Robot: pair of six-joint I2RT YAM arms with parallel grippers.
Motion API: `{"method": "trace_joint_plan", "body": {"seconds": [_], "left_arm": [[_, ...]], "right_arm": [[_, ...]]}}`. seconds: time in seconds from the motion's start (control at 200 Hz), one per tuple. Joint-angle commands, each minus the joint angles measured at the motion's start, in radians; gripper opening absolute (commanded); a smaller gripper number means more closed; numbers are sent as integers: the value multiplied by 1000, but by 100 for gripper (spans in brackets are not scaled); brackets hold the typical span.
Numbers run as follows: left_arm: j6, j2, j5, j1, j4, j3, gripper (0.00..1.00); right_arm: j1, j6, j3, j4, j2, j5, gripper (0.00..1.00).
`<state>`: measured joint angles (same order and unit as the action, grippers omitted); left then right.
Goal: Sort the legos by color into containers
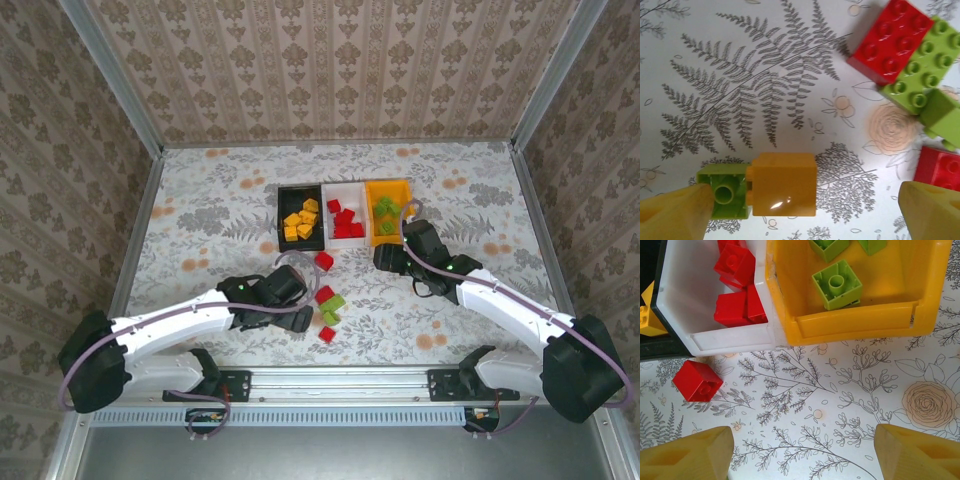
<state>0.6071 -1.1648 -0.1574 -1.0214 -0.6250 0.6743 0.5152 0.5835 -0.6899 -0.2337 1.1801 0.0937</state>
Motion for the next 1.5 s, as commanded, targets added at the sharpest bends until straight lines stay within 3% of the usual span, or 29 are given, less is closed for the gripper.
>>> {"method": "trace_joint_plan", "body": {"seconds": [0.0, 0.17, 0.285, 0.495, 0.705, 0.855, 1.305, 1.495], "left_arm": [[12, -27, -44, -5, 19, -7, 89], [22, -73, 27, -20, 77, -5, 74], [49, -114, 22, -36, 52, 2, 70], [86, -76, -61, -105, 15, 22, 78], [125, -13, -130, -103, -23, -10, 79], [125, -36, -85, -79, 24, -62, 82], [124, -156, -20, -140, 107, -6, 66], [123, -150, -63, -152, 85, 8, 71]], "right_arm": [[7, 3, 6, 6, -6, -7, 76], [7, -3, 6, -5, -20, 11, 76], [6, -5, 3, -6, -20, 11, 76], [6, -8, 0, -9, -25, 15, 76], [7, -10, 5, -8, -28, 15, 76], [7, -7, 9, -7, -29, 14, 76], [5, -13, 9, -22, -54, 30, 76], [5, -14, 14, -24, -54, 31, 76]]}}
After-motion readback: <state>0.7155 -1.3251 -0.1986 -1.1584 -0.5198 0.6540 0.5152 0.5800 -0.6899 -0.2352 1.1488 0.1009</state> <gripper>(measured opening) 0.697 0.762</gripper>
